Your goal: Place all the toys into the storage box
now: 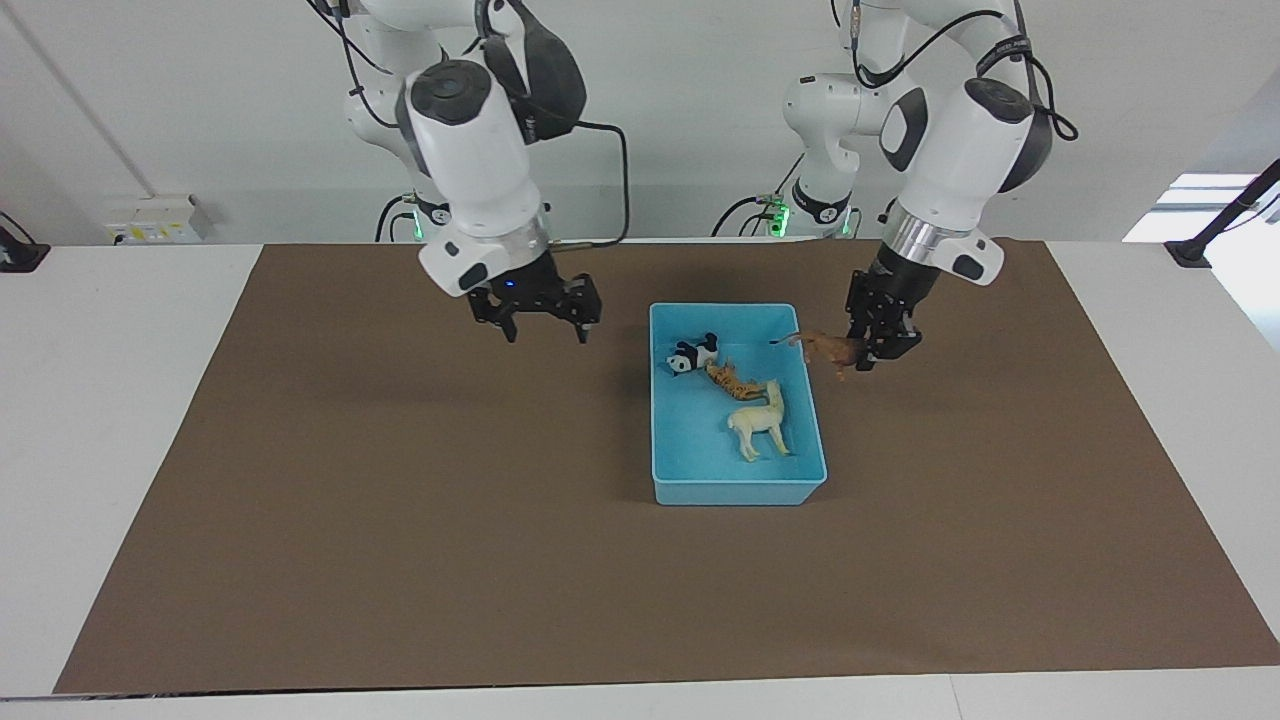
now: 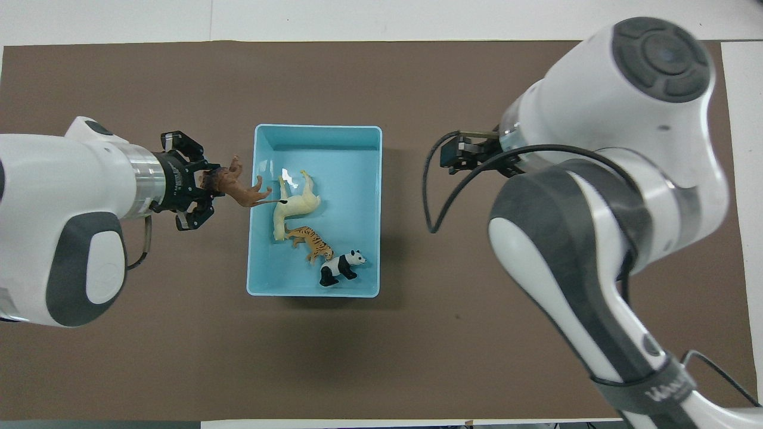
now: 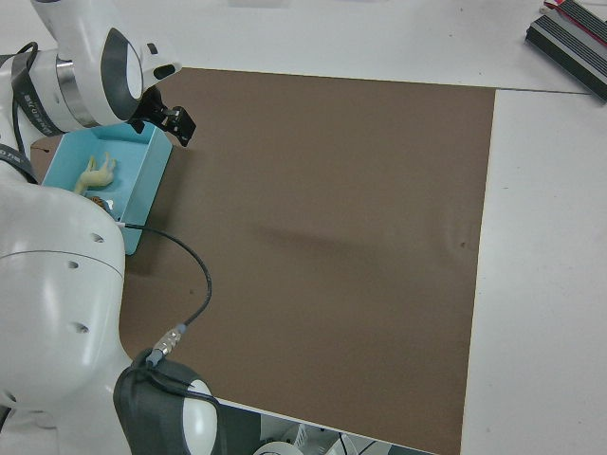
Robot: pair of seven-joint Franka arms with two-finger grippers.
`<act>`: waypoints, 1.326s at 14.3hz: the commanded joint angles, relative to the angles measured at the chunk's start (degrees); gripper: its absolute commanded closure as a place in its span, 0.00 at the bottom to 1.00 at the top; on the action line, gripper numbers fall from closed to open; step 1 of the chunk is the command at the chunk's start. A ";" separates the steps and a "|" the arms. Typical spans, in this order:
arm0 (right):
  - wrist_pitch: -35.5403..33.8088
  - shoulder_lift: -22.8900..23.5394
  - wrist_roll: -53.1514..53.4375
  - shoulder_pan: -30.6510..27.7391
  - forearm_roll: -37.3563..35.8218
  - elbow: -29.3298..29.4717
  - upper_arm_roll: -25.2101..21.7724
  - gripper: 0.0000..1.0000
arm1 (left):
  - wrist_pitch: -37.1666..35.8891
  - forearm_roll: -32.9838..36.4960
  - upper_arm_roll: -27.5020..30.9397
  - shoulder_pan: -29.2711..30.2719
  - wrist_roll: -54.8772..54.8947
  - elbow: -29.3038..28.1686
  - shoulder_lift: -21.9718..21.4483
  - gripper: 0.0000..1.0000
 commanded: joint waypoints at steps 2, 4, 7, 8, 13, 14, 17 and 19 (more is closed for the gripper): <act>-6.12 -4.32 -11.78 -9.17 -1.35 -1.67 0.87 0.00 | 7.15 -0.35 1.09 -5.22 2.99 -5.87 0.23 0.17; -8.24 -5.55 -14.68 -11.99 -4.07 -1.76 0.87 0.00 | 6.73 -0.35 1.09 -5.23 3.69 -5.27 0.40 0.00; -9.13 -8.36 -15.57 -14.37 -4.79 -5.35 0.96 0.00 | 4.28 -0.17 1.35 -4.44 3.95 -4.39 -1.52 0.00; -8.52 -8.81 -15.66 -15.16 -4.70 -6.50 0.96 0.00 | 1.74 -0.08 1.61 -3.92 5.70 -3.08 -2.75 0.00; -7.64 -10.30 -20.31 -19.56 -4.70 -9.49 0.96 0.00 | -18.81 3.93 1.79 5.47 39.11 10.34 -3.12 0.00; -7.55 -10.30 -20.58 -19.83 -4.70 -9.41 0.96 0.00 | -21.20 7.53 1.79 6.02 48.42 12.64 -2.85 0.00; -7.98 -8.64 -21.55 -20.01 -4.79 -5.82 0.87 0.00 | -21.66 11.16 2.14 6.20 60.44 13.45 -3.20 0.00; -10.35 -8.02 -21.55 -20.09 -4.79 -4.49 0.87 0.00 | -23.06 11.25 3.11 6.02 70.01 13.63 -3.12 0.00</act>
